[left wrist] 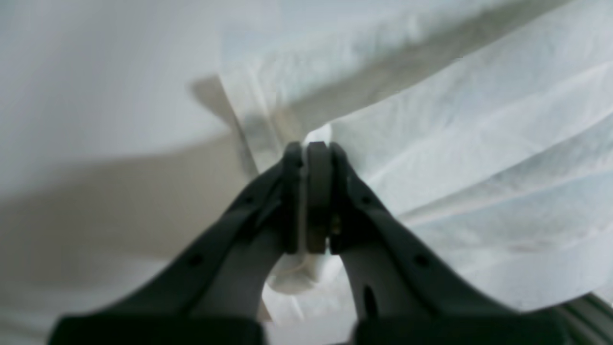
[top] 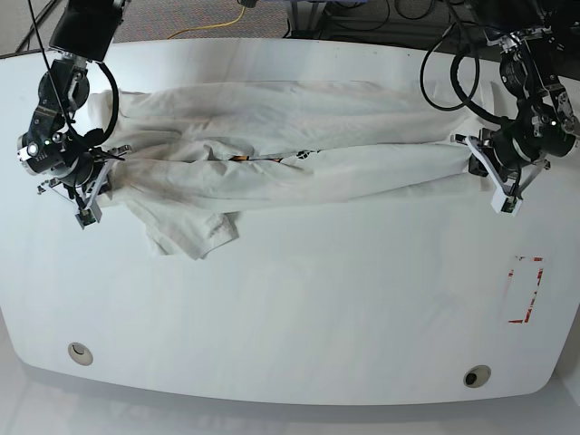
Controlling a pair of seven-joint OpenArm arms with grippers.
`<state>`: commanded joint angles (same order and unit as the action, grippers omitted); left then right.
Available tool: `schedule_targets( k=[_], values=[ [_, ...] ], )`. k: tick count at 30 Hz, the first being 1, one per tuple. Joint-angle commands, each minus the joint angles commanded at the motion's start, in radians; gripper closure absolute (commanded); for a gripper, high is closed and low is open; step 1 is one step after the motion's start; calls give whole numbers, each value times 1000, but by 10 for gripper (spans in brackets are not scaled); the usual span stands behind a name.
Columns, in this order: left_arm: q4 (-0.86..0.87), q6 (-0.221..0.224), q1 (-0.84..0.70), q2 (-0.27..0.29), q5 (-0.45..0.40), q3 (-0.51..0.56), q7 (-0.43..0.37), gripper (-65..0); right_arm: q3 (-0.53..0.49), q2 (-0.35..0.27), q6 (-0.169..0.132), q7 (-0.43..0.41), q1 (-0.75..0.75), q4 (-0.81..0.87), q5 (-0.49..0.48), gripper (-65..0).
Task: Layout the t-shirt on the table in an organized manner, then fold the t-shirt properly
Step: 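Pull the folded edge taut, moving the left gripper away from the right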
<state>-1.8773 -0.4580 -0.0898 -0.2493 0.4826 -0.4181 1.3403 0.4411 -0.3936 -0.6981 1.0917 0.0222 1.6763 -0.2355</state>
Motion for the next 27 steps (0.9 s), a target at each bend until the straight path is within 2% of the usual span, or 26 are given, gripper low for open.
schedule_targets(
  k=[6,12,22,27],
  values=[
    [0,0,12,-2,0,0,-3,0,0,0,0,0,0,0,0,0],
    [2,0,87,-25,0,6,-2,-3,0,0,0,0,0,0,0,0],
    [3,0,126,-89,2,48,0,-3,2,-9,0,5,-3,3,0,0],
    [3,0,137,-109,2,51,0,-3,34,-11,0,5,2,5,0,0]
  ],
)
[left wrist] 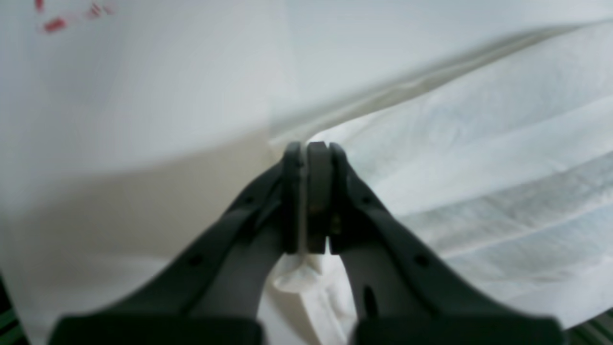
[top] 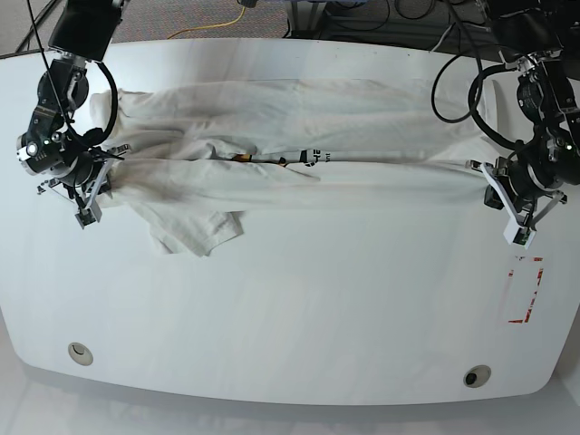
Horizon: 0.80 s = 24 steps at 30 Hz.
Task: Layout the t-shirt on the table in an organized manner, then fold the t-shirt properly
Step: 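Pull the folded edge taut, moving the left gripper away from the right, then drag the folded shirt with both grippers to straighten it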
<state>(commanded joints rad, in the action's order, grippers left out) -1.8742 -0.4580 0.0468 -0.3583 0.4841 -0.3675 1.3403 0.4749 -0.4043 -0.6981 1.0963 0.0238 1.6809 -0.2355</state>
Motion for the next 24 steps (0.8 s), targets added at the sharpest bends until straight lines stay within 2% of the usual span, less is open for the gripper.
schedule_targets(
  k=[7,13,19,24],
  values=[
    [0,0,0,-20,0,3,0,-3,6,-32,0,29,20,3,-6,0],
    [0,-2,-17,-21,0,21,0,-3,8,-57,0,115,11,92,-112,0],
    [0,-64,-41,-21,-3,21,0,-3,9,-57,0,216,-31,180,-140,0],
    [0,-75,-72,-38,-5,21,0,-3,9,-55,0,224,-100,222,-140,0]
  ],
)
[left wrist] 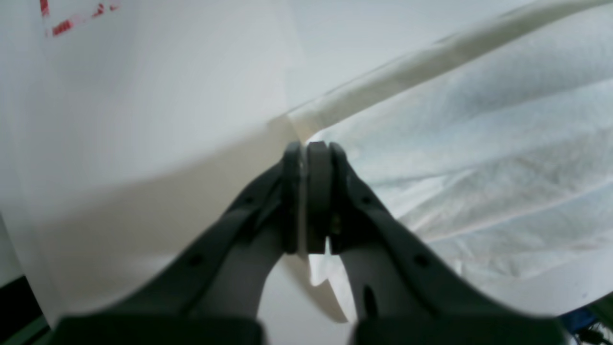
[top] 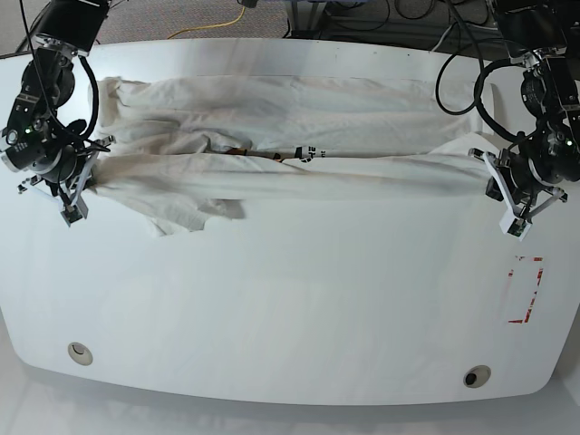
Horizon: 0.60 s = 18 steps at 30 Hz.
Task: Layout the t-shirt on the table in an organized manner, then fold the t-shirt properly
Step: 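Drag the folded shirt with both grippers to straighten it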
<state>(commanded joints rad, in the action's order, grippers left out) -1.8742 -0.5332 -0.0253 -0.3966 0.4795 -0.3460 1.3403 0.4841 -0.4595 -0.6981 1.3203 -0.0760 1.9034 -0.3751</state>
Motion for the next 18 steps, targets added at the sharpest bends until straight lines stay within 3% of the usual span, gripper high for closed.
schedule_targets(
  k=[18],
  values=[
    [80,0,-23,-97,0,26,-5,-4,-9,20,0,-58,-103,-94,8,0]
  ],
)
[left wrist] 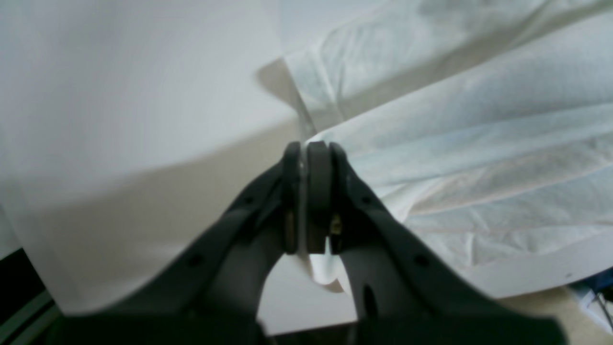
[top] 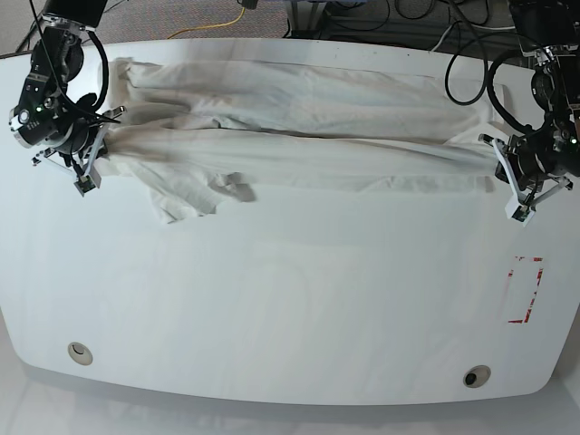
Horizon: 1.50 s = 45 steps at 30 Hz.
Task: Layout the t-shirt on the table in an organized manner, then fold the t-shirt properly
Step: 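Drag the folded shirt with both grippers to straighten it, then open both grippers and release the folded shirt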
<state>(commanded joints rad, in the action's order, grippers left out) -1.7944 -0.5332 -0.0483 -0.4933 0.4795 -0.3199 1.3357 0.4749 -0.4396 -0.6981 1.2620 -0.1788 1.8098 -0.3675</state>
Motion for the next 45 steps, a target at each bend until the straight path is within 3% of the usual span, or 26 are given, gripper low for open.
schedule_targets(
  k=[13,15,22,25,30,35,45],
  values=[
    [6,0,-11,-6,0,3,0,-10,-61,0,0,-51,-35,-44,2,-16],
    [6,0,-11,-8,0,21,0,-57,-61,0,0,-54,-35,-64,2,-60],
    [5,8,-28,-11,-2,34,2,-314,-55,-6,0,-54,-35,-74,3,-247],
    [5,8,-29,-18,-32,35,2,-369,-55,-17,0,-54,-34,-71,3,-314],
    [5,5,-23,-18,-132,44,2,-378,-55,-41,0,-54,-32,-69,3,-419],
    [5,2,-20,-26,-155,49,2,-378,-32,-64,0,-54,-18,-20,3,-490],
    [-2,-2,63,-46,-150,44,3,-378,31,-41,0,-49,20,133,-43,-499]
  ],
)
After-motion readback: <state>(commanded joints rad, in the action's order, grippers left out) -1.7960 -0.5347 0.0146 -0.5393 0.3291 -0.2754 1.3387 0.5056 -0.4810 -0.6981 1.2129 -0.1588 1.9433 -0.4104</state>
